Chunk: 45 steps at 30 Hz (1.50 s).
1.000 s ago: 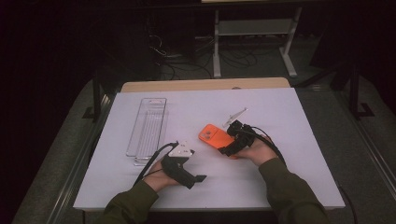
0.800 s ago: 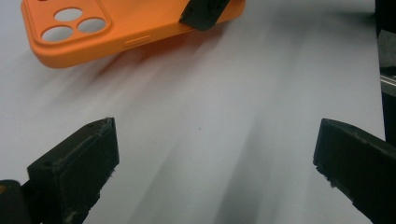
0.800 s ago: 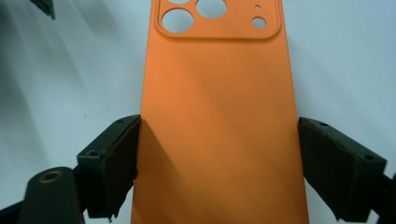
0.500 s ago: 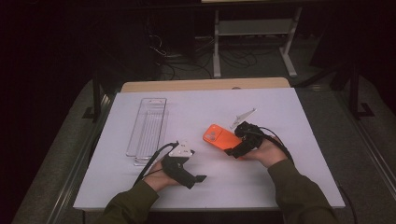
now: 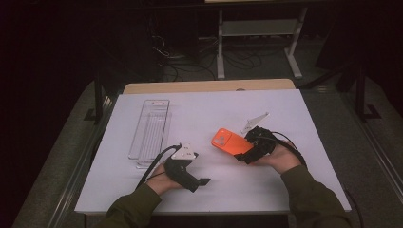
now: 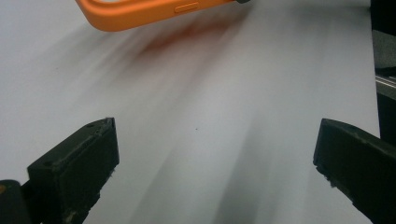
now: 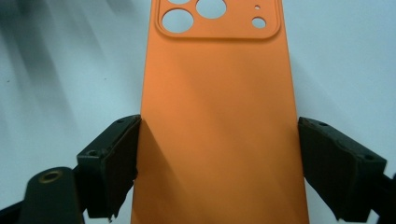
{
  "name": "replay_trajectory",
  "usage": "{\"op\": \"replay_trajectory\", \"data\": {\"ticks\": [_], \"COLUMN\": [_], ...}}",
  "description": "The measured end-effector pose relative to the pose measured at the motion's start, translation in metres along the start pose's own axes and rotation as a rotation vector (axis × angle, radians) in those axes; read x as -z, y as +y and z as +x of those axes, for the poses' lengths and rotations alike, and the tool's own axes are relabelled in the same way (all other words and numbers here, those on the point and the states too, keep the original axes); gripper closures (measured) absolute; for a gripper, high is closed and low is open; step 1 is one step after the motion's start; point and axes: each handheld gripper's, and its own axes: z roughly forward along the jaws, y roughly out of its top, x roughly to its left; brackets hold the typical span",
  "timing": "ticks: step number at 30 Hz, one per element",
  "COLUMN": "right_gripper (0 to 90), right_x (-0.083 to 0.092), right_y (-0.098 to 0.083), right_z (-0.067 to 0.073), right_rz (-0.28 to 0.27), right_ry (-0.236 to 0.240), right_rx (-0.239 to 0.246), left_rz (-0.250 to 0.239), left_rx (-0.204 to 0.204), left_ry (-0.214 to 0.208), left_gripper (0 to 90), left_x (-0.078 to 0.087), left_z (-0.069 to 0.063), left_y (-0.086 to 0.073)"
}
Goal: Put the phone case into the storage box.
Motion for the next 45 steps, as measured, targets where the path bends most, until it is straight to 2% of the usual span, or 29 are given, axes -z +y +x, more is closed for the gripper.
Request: {"op": "replay_trajectory", "data": {"ticks": [3,8,16,21,28,31,37,39,45], "right_gripper": [15.3,15.3,15.3,15.3,15.3,15.3,15.2,15.2,15.2], "right_x": [0.0,-0.001,0.002,0.006,0.019,0.023,0.027,0.026,0.026], "right_y": [0.0,-0.001,-0.002,-0.009,-0.022,-0.028,-0.03,-0.03,-0.03], "right_z": [0.001,0.0,0.003,0.004,0.004,0.001,-0.003,-0.003,-0.003], "right_rz": [0.0,-0.003,0.003,0.009,0.001,-0.005,-0.02,-0.026,-0.025], "right_ry": [0.008,0.015,0.022,0.015,0.029,0.047,0.064,0.072,0.088], "right_rx": [0.001,0.042,0.044,0.075,0.081,0.088,0.083,0.082,0.101], "left_rz": [0.006,0.004,0.002,-0.003,0.001,0.001,0.048,0.046,0.039], "left_rx": [-0.004,-0.009,-0.009,-0.012,-0.016,-0.026,-0.09,-0.079,-0.092], "left_ry": [-0.005,-0.004,0.0,0.003,0.005,0.007,0.013,0.01,0.01], "left_gripper": [0.0,0.0,0.0,0.0,0.0,0.0,0.0,0.0,0.0], "left_x": [0.001,0.001,0.002,0.003,0.01,0.012,0.017,0.018,0.024], "left_z": [0.0,0.001,0.001,0.002,0.003,0.003,0.003,0.004,0.007], "left_y": [0.0,0.001,0.001,0.002,0.008,0.012,0.022,0.025,0.033]}}
